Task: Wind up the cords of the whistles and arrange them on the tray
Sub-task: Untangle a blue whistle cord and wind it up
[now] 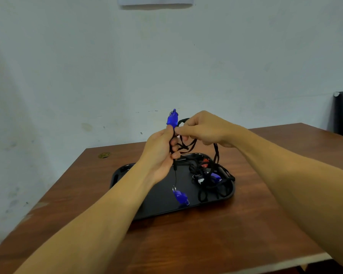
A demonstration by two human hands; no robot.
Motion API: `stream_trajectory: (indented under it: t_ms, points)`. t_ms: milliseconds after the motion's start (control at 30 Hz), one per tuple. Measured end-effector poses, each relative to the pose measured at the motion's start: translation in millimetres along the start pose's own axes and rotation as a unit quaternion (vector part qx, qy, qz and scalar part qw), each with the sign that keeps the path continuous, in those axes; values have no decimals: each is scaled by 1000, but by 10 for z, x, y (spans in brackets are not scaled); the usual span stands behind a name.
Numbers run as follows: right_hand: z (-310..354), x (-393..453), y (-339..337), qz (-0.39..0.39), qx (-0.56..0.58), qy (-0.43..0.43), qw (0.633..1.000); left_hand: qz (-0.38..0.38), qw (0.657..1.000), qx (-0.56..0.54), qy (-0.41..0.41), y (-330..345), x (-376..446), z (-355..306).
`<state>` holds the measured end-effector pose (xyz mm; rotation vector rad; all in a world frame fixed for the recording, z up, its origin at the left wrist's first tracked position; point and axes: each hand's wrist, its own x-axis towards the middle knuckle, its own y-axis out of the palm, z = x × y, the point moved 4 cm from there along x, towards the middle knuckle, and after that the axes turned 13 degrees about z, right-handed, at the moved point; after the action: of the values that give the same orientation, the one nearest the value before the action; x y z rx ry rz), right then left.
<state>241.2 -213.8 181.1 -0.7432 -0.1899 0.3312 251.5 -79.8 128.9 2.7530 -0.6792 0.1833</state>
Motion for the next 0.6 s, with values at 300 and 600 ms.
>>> stream_trajectory:
  t_ms: [300,600]
  points:
    - [264,57,-244,-117,122,-52,984,-68,995,71,-1,-41,-89,30]
    - [638,69,-627,-194,260,-77,943,-102,990,63,-70,-76,-146,274]
